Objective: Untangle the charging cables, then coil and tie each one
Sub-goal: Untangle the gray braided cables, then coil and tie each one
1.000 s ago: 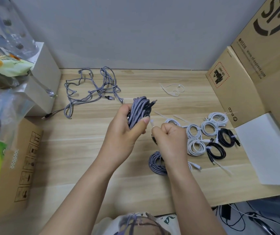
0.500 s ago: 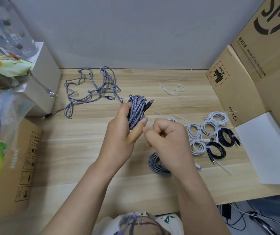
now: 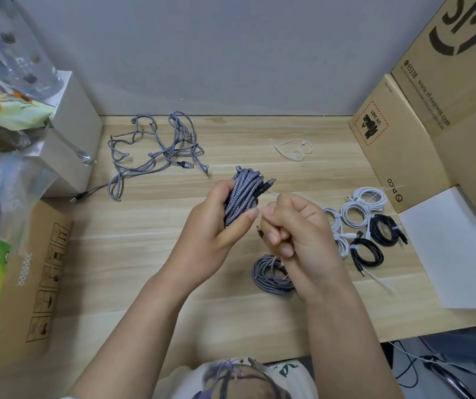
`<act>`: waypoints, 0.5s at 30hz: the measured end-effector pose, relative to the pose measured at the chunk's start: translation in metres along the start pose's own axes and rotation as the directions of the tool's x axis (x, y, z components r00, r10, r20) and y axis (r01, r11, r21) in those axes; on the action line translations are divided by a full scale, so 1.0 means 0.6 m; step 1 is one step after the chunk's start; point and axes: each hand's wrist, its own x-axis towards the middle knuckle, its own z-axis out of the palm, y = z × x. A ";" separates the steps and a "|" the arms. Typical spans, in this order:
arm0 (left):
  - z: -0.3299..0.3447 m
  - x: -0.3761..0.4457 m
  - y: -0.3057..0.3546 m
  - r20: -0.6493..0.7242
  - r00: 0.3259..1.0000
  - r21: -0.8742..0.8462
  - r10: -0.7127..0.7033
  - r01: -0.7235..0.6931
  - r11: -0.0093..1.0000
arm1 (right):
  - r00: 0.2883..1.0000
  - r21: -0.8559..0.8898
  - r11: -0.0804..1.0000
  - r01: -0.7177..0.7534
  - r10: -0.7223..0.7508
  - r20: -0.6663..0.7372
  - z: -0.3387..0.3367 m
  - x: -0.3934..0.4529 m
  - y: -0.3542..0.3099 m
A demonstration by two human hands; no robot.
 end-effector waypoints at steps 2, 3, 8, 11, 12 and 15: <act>-0.001 -0.001 -0.002 0.034 0.999 -0.071 -0.011 0.014 0.997 | 1.000 0.072 0.997 -0.003 0.003 0.000 -0.005 0.002 -0.001; -0.002 -0.002 -0.003 0.054 0.998 -0.104 -0.012 0.017 0.994 | 1.000 0.099 0.995 -0.001 0.001 0.000 -0.006 0.003 -0.002; 0.005 0.002 0.006 0.083 0.997 -0.371 0.008 0.024 0.928 | 1.000 0.030 1.000 -0.006 0.007 -0.011 -0.011 0.006 0.005; 0.005 0.005 0.010 0.096 0.995 -0.430 -0.008 0.048 0.902 | 1.000 -0.093 0.996 -0.001 0.000 -0.012 -0.009 0.008 0.011; 0.005 0.005 0.009 0.094 0.995 -0.424 -0.020 0.058 0.904 | 1.000 -0.135 0.991 0.014 -0.016 -0.017 -0.008 0.007 0.011; 0.002 0.006 0.004 0.078 0.995 -0.379 -0.065 0.090 0.921 | 0.996 -0.206 0.975 0.084 -0.089 -0.013 -0.005 0.003 0.007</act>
